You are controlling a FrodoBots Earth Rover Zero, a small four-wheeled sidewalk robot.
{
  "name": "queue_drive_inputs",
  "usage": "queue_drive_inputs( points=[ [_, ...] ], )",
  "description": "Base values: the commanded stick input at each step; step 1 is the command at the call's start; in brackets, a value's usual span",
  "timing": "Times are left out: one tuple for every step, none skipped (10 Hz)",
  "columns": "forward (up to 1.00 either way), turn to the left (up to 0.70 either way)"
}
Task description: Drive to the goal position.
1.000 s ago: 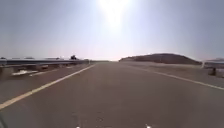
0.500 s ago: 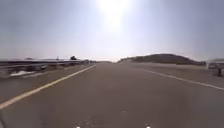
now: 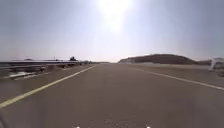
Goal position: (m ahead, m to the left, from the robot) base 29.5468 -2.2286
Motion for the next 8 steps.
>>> queue_drive_inputs(
  points=[
    [0.7,0.0],
    [0.7,0.0],
    [0.7,0.0],
    [0.7,0.0],
    [0.7,0.0],
    [0.7,0.0],
    [0.7,0.0],
    [0.7,0.0]
  ],
)
